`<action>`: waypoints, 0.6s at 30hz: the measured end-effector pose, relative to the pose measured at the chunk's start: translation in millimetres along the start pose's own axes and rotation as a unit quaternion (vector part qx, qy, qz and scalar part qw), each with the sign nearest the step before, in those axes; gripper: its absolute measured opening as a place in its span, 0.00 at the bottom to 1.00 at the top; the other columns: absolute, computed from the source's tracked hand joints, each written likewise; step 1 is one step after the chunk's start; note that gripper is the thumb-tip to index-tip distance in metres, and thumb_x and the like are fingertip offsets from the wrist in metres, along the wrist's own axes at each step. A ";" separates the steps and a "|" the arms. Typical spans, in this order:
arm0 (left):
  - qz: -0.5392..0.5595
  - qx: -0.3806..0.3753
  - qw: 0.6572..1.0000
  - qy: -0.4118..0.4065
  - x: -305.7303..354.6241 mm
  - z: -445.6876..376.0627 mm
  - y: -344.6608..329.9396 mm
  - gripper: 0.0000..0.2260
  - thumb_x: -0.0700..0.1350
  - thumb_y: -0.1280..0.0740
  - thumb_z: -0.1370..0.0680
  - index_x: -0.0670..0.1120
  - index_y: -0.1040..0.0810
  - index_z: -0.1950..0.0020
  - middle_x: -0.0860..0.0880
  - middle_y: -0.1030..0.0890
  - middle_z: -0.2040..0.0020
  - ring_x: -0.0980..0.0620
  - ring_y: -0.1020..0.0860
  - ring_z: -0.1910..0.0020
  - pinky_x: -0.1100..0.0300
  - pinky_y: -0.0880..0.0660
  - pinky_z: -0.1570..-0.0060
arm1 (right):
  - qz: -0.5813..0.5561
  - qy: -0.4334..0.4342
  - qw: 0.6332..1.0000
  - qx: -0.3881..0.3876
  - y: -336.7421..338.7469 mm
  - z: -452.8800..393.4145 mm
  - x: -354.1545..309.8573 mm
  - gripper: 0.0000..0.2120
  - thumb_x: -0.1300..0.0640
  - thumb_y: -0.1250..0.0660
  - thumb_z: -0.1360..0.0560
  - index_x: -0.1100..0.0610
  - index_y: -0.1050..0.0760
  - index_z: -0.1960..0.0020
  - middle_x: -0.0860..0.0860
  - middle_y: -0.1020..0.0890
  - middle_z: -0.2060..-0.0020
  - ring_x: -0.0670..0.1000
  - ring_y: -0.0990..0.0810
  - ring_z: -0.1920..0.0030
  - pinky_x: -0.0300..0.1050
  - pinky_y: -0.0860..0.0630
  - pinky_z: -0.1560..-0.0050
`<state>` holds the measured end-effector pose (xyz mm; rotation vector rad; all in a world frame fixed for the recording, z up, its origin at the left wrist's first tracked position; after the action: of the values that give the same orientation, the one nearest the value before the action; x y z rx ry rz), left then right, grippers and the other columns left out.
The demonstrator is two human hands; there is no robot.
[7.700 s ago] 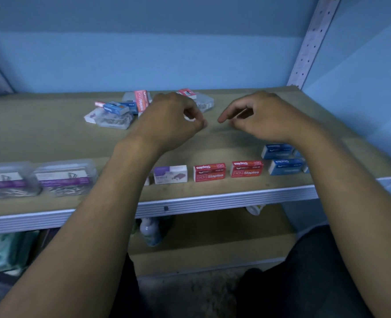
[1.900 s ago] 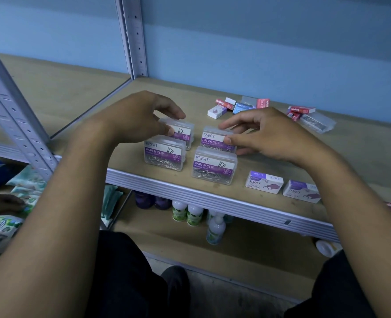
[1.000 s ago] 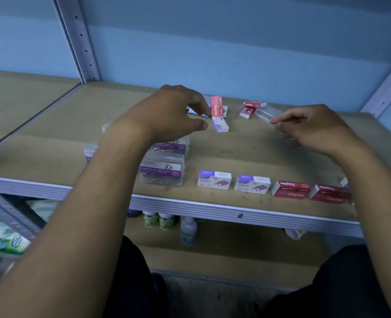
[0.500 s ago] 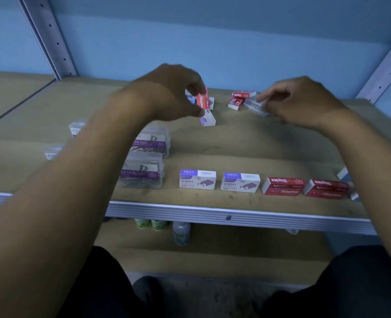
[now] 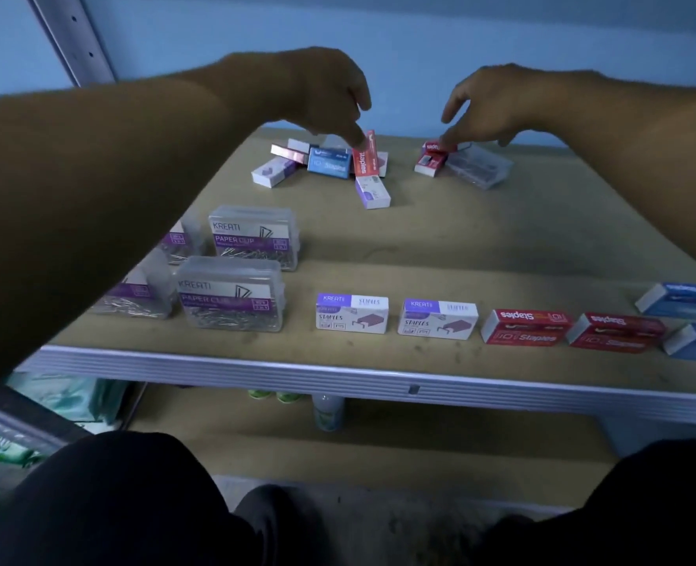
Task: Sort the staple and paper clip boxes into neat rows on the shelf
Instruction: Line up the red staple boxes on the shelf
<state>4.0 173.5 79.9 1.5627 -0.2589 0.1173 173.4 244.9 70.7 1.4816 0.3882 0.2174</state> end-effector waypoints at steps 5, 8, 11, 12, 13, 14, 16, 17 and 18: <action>-0.037 0.003 0.999 -0.019 -3.6 -13.6 -9.3 0.20 0.55 0.27 0.26 0.52 0.21 0.36 0.53 0.19 0.40 0.48 0.21 0.41 0.50 0.28 0.36 | 0.015 -0.014 1.000 0.009 -9.2 -9.5 -2.6 0.22 0.43 0.27 0.26 0.58 0.19 0.41 0.56 0.18 0.44 0.58 0.18 0.56 0.52 0.18 0.50; -0.055 0.016 0.997 -0.043 -4.2 -16.4 -13.1 0.16 0.51 0.26 0.26 0.51 0.19 0.39 0.52 0.18 0.41 0.49 0.23 0.39 0.50 0.28 0.36 | 0.026 -0.008 0.999 0.029 -12.5 -11.9 -4.0 0.20 0.43 0.27 0.25 0.58 0.18 0.43 0.56 0.17 0.46 0.59 0.17 0.51 0.51 0.19 0.49; -0.040 0.027 0.997 -0.053 -4.9 -14.7 -13.2 0.15 0.48 0.26 0.26 0.51 0.17 0.40 0.51 0.17 0.44 0.49 0.21 0.43 0.52 0.27 0.38 | 0.014 0.008 0.998 0.055 -12.4 -12.6 -4.0 0.14 0.50 0.27 0.23 0.57 0.17 0.41 0.55 0.19 0.40 0.58 0.21 0.41 0.45 0.28 0.50; -0.031 0.032 0.998 -0.053 -5.2 -13.5 -12.5 0.14 0.47 0.26 0.26 0.51 0.17 0.40 0.50 0.16 0.44 0.50 0.21 0.43 0.52 0.27 0.39 | 0.003 0.012 0.998 0.063 -12.4 -12.6 -2.9 0.13 0.52 0.28 0.23 0.56 0.17 0.40 0.54 0.20 0.38 0.57 0.22 0.38 0.43 0.30 0.49; -0.023 0.039 0.997 -0.054 -5.4 -12.2 -11.8 0.13 0.46 0.26 0.26 0.51 0.17 0.41 0.50 0.16 0.45 0.50 0.20 0.44 0.53 0.26 0.39 | -0.010 0.014 0.997 0.071 -12.6 -12.6 -1.4 0.13 0.53 0.28 0.23 0.55 0.17 0.40 0.53 0.20 0.37 0.56 0.23 0.37 0.43 0.31 0.49; -0.014 0.046 0.997 -0.057 -5.4 -10.9 -11.1 0.13 0.46 0.26 0.26 0.51 0.16 0.42 0.50 0.16 0.45 0.50 0.20 0.44 0.53 0.26 0.39 | -0.022 0.018 0.996 0.079 -12.5 -12.3 -0.2 0.13 0.54 0.27 0.24 0.54 0.18 0.40 0.52 0.21 0.36 0.55 0.24 0.36 0.42 0.31 0.47; 0.008 0.058 0.997 -0.058 -5.4 -7.9 -10.6 0.12 0.43 0.26 0.26 0.51 0.16 0.43 0.50 0.16 0.46 0.51 0.20 0.44 0.55 0.26 0.40 | -0.049 0.029 0.994 0.092 -10.9 -10.5 1.3 0.14 0.53 0.26 0.25 0.52 0.18 0.40 0.52 0.22 0.34 0.55 0.24 0.35 0.42 0.30 0.45; 0.022 0.062 0.996 -0.055 -5.9 -5.9 -10.4 0.12 0.42 0.27 0.25 0.51 0.15 0.43 0.50 0.16 0.46 0.51 0.20 0.45 0.58 0.26 0.43 | -0.065 0.036 0.992 0.098 -9.1 -8.6 1.2 0.16 0.53 0.26 0.25 0.52 0.19 0.39 0.52 0.22 0.34 0.54 0.24 0.35 0.42 0.30 0.43; 0.039 0.065 0.996 -0.047 -7.3 -3.9 -9.7 0.12 0.41 0.28 0.25 0.51 0.15 0.43 0.50 0.16 0.47 0.51 0.20 0.45 0.60 0.27 0.46 | -0.082 0.043 0.991 0.101 -7.1 -5.7 0.9 0.17 0.53 0.25 0.26 0.52 0.19 0.38 0.52 0.21 0.34 0.54 0.23 0.35 0.41 0.30 0.42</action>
<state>-0.4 178.0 68.8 1.6892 -0.3918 0.1235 171.3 250.0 63.3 1.6337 0.6136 0.1140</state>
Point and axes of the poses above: each hand's wrist, its own z-axis away from the middle knuckle, its own y-axis out of the back of the hand, x = y × z, the point moved 8 cm from there along -z, towards the middle knuckle
